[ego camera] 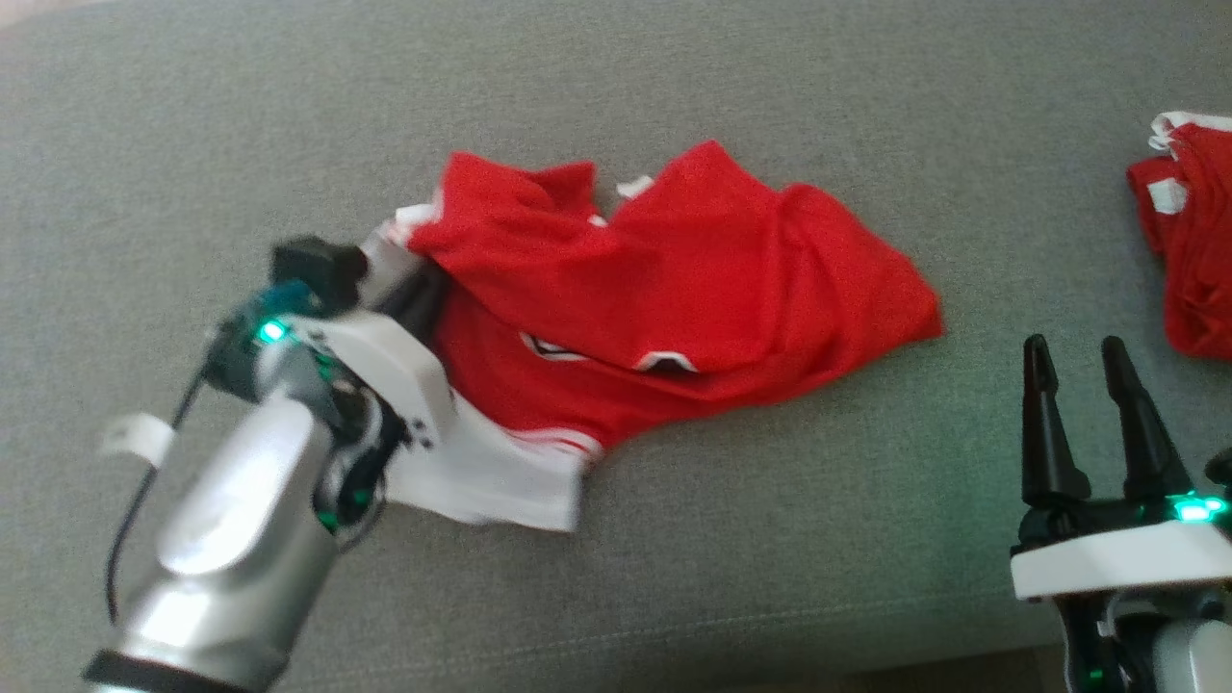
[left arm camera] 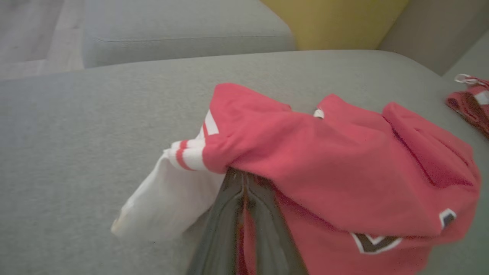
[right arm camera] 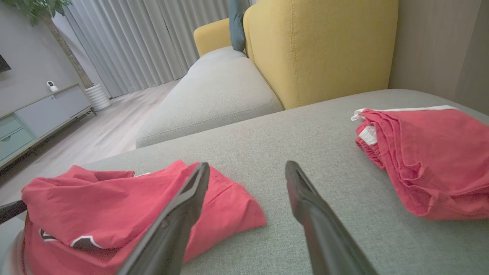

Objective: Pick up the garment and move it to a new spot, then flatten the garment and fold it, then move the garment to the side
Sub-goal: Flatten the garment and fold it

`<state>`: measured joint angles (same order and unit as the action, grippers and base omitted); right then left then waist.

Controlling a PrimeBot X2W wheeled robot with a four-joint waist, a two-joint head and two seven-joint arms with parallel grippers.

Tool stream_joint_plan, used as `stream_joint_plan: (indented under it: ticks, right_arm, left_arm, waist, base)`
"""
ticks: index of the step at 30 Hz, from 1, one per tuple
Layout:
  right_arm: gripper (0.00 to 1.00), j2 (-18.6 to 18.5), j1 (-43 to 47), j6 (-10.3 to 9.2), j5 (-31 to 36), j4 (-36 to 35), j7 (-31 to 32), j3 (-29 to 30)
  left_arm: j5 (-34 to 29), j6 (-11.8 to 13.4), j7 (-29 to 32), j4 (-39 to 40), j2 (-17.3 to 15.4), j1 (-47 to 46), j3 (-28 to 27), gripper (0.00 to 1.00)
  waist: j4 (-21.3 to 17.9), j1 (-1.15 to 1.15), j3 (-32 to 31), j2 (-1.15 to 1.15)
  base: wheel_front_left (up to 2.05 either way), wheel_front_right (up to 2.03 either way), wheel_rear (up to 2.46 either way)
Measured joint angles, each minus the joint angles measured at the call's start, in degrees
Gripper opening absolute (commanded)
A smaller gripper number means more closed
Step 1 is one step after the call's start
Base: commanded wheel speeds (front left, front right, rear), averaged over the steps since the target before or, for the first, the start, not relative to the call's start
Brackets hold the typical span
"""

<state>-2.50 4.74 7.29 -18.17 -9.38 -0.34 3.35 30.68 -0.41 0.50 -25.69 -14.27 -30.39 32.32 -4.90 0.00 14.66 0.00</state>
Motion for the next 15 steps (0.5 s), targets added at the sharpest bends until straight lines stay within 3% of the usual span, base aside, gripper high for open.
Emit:
stream_joint_plan:
  ticks: [6,7,8,9,15]
  right_arm:
    - [1.0,0.0,-0.7,0.0,-0.5,0.7,-0.3,-0.3]
    - [1.0,0.0,-0.7,0.0,-0.5,0.8,-0.3,-0.2]
    - [1.0,0.0,-0.7,0.0,-0.5,0.8,-0.6,-0.1]
    - [1.0,0.0,-0.7,0.0,-0.4,0.8,-0.7,0.2]
    - [1.0,0.0,-0.7,0.0,2.1,-0.1,-0.6,1.0]
  left_arm:
    - [1.1,-1.1,-0.7,-8.4,-0.1,-4.9,-1.7,0.0]
    - [1.4,-1.2,-0.7,-10.1,0.2,-5.3,-1.7,0.11]
    - [1.7,-1.2,-1.1,-11.5,0.5,-5.5,-1.8,0.72]
    - [2.2,-1.2,-1.8,-12.6,1.0,-5.5,-2.0,1.0]
    - [1.7,-0.1,-9.5,-13.9,2.1,-4.7,-2.4,1.0]
  waist:
    - [-1.5,0.0,0.4,0.0]
    - [-1.7,0.0,0.6,0.0]
    - [-1.9,0.0,0.7,0.0]
    - [-2.0,0.0,0.9,0.0]
    - [-1.4,0.0,0.8,0.0]
  base:
    - [0.0,0.0,0.0]
    - [0.0,0.0,0.0]
    - [0.0,0.0,0.0]
    - [0.0,0.0,0.0]
    - [0.0,0.0,0.0]
